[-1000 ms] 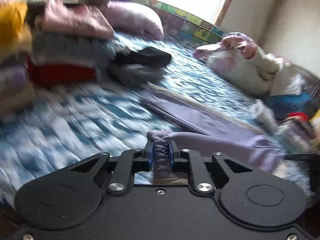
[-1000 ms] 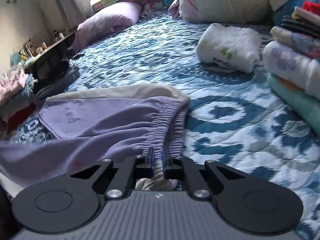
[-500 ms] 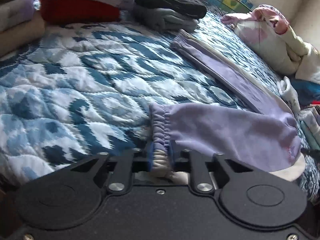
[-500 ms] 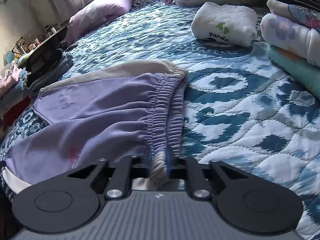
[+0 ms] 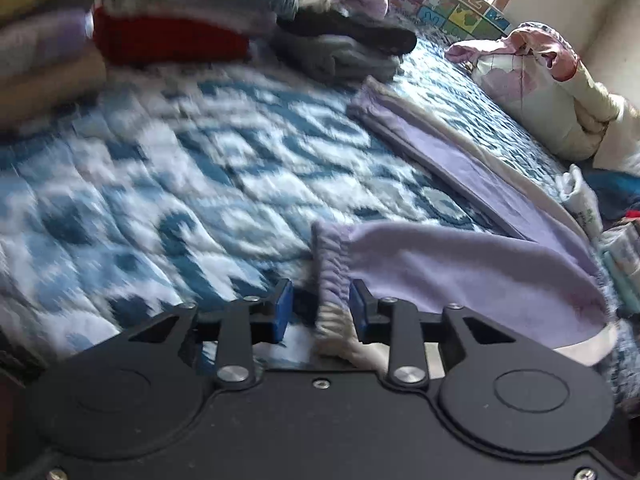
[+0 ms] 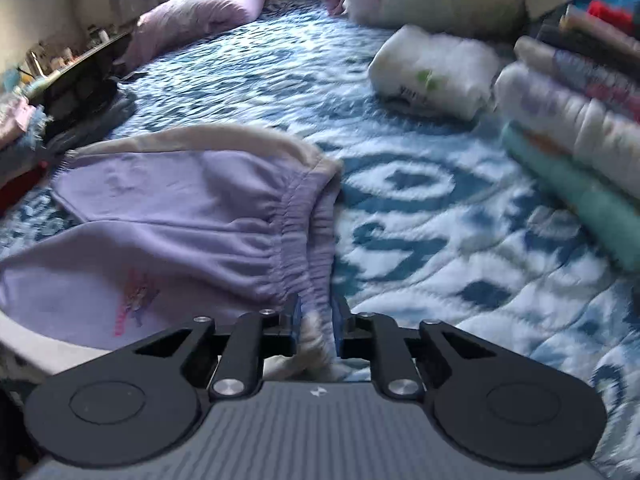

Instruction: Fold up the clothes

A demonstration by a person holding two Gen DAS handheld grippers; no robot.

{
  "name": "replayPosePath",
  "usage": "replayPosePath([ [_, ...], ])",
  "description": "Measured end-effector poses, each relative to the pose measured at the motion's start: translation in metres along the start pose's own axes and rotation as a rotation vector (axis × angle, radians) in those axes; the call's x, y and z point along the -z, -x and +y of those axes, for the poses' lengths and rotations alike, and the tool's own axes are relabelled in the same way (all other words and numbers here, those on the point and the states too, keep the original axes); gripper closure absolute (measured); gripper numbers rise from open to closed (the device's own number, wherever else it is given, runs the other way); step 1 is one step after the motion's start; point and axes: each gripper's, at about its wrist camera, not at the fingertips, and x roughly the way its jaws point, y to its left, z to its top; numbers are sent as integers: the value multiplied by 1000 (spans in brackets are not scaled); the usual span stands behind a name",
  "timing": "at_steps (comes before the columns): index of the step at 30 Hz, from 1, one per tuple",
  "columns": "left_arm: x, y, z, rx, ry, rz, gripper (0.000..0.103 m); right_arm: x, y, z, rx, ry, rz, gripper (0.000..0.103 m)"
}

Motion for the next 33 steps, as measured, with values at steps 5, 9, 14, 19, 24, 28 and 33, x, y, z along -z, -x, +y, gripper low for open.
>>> replayPosePath([
  [5,2,-8,-9,2,-10,28,56,-2,16,32,-24,132,-52,82],
  [9,13,-26,-13,-19,-23,65,67,5,8,66,-127,267,28,81],
  [14,6,-14,-12,18,-5,40,86,16,-4,91,-115,390,101,77],
  [19,5,-3,2,21,25,40,85,16,-3,101,-125,439,125,78],
  [24,6,-2,3,-43,-21,16,75,17,-1,111,-135,489,149,78],
  [28,-5,4,-17,-54,-92,-37,75,16,0,122,-145,524,152,78],
  [33,-5,-7,-51,28,-184,-38,75,6,-9,153,-160,535,67,78],
])
